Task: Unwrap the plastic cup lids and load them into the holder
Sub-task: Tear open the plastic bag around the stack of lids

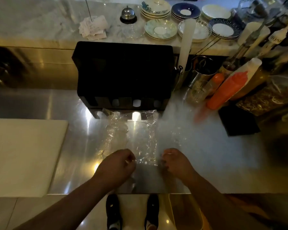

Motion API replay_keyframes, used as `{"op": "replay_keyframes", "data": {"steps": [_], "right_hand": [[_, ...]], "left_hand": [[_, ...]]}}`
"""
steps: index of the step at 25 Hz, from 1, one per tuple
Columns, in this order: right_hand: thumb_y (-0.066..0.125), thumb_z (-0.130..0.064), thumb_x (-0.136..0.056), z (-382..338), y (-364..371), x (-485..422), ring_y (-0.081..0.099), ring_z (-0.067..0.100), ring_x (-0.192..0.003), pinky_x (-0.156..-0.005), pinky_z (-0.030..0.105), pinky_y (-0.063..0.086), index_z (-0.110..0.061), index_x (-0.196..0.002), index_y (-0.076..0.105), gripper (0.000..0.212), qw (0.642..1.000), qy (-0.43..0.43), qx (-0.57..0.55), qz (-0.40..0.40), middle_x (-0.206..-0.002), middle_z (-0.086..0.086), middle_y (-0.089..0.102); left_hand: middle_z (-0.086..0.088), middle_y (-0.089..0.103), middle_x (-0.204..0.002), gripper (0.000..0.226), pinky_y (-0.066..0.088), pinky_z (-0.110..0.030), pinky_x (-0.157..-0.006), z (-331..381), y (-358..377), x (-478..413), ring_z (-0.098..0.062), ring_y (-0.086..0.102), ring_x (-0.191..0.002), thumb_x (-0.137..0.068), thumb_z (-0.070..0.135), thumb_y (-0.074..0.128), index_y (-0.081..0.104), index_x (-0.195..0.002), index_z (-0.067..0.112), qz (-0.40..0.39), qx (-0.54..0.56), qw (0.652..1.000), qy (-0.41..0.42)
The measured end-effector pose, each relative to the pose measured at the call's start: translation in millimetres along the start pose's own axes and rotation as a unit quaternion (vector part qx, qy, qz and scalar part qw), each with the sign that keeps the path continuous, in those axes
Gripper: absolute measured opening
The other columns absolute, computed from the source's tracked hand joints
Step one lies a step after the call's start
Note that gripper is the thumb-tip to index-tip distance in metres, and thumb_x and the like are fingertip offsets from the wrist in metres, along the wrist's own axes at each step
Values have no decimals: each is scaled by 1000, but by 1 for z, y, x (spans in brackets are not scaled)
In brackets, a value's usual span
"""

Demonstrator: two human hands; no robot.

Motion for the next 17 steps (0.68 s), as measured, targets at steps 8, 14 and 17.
{"op": "replay_keyframes", "data": {"steps": [8, 14, 17], "right_hand": [[61, -34, -99, -32, 26, -46, 77, 21, -78, -66, 34, 63, -29, -90, 71, 14, 988, 81, -134, 0, -83, 1, 77], [63, -14, -97, -59, 38, -30, 77, 17, -60, -61, 37, 66, -24, -93, 76, 17, 981, 97, -168, -23, -69, 4, 78], [66, -18, -96, -80, 50, -5, 76, 14, -66, -60, 29, 64, -24, -90, 74, 13, 993, 6, -115, -33, -81, -5, 79]], "left_hand": [[4, 68, -135, 45, 54, -33, -89, 23, 30, -75, -12, 68, -100, -94, 44, 71, 63, -136, 29, 1, 105, 993, -56], [5, 68, -125, 41, 59, -37, -87, 33, 21, -69, -12, 70, -98, -92, 49, 67, 63, -130, 34, 13, 140, 988, -60], [13, 65, -110, 37, 51, -25, -64, 40, -7, -48, -2, 68, -85, -82, 54, 65, 58, -118, 44, 70, 128, 988, -50]]}}
Point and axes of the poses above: each hand's wrist, its own x-axis away from the middle knuckle, its own y-axis out of the palm, z = x × y, the point moved 2 cm from there along -x, towards the middle knuckle
